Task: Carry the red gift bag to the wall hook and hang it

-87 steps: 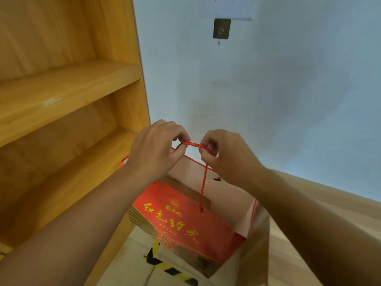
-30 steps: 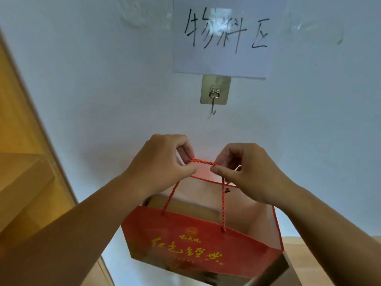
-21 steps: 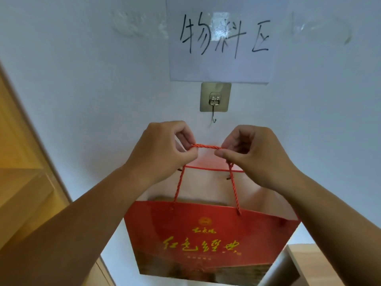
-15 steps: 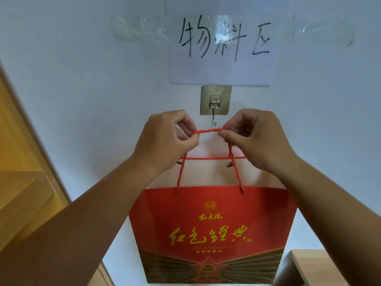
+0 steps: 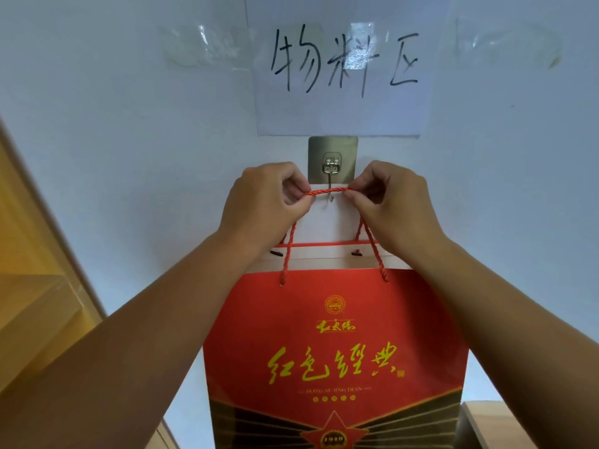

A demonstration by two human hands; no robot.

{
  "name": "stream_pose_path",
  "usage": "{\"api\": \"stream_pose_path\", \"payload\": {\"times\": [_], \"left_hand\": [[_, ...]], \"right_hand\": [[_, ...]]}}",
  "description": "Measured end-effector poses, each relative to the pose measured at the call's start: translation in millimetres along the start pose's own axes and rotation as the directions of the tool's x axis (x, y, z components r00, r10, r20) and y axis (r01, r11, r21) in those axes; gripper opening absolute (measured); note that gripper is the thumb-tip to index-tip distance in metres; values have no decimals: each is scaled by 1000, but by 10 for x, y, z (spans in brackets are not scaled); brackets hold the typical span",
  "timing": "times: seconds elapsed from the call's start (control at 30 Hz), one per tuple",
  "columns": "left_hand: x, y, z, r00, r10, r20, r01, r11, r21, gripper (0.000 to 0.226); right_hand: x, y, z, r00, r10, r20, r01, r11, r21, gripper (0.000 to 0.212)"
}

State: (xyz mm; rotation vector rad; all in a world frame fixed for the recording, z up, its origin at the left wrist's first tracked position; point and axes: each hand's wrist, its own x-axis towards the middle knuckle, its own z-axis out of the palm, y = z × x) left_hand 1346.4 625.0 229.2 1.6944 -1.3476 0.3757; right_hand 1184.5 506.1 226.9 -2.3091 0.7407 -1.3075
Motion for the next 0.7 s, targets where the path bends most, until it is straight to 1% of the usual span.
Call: {"api": "stream_pose_path", "payload": {"times": [0.17,0.27,0.37,0.47,0.57,0.63,0.7], "left_hand": [[-145,-17,105,1000,-2,29,1,999,32,10],[-343,-30,251,997,-35,71,34,999,15,15],[-428,-22,340,996,-61,66,58,997,43,16],[-434,9,317,996,-54,66,46,991,123,16],[-452,42,305,996,-16,90,-3,978,209,19],[-489,69,269,994,-9,109,-20,965,263,25],[-529,73,229,992,-24,125,-12,960,281,33]], "right_hand": [[-110,107,50,999,4,54,-4,1000,-5,8],[-263,171,152,997,13,80,-16,999,42,12],[-322,177,202,997,29,71,-34,996,80,14],[-328,176,202,998,35,57,-41,994,97,14],[-371,194,235,998,40,58,-46,993,111,14],[-402,185,222,997,37,74,-46,991,122,13],[-406,140,177,997,35,69,-44,989,138,13]]}}
